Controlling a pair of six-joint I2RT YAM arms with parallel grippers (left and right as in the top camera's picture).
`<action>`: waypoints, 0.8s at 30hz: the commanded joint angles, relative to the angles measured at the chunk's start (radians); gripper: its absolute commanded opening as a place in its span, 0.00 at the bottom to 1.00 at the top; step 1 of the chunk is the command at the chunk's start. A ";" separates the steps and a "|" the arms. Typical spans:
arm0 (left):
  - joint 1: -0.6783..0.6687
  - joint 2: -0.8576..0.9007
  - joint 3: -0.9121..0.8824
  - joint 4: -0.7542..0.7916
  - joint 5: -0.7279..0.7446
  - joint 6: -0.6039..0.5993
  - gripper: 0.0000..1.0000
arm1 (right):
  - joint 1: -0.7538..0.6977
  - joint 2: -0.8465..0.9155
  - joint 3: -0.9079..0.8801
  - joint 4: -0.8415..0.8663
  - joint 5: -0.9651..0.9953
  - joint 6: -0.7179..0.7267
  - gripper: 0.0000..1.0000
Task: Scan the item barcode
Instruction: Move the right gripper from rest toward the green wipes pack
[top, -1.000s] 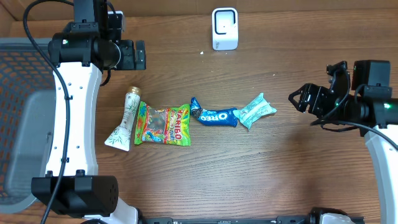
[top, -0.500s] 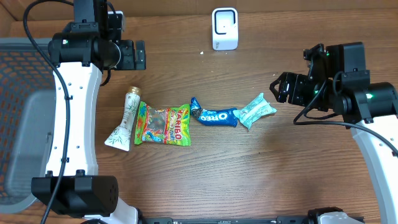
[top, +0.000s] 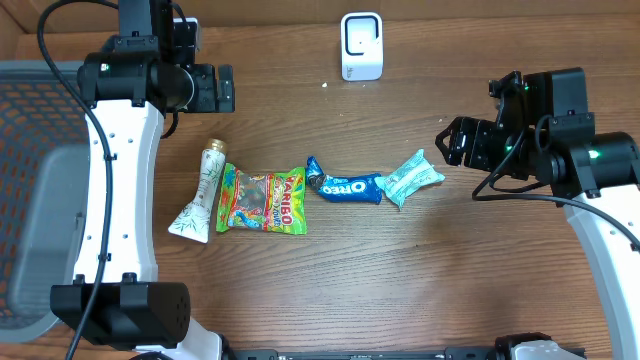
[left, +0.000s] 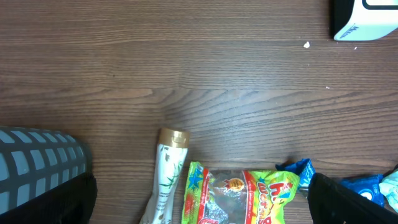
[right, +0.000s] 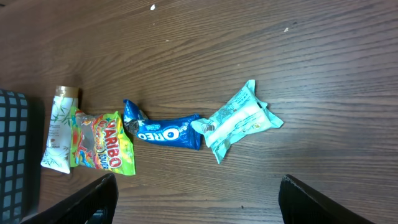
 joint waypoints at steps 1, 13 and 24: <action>-0.006 -0.002 -0.004 0.000 0.010 -0.018 1.00 | 0.004 0.004 0.023 -0.001 0.011 -0.003 0.84; -0.006 -0.002 -0.004 0.000 0.011 -0.018 1.00 | 0.004 0.004 0.023 -0.011 0.011 -0.031 0.83; -0.006 -0.002 -0.004 0.000 0.011 -0.018 1.00 | 0.016 0.071 0.023 0.027 0.010 0.063 0.80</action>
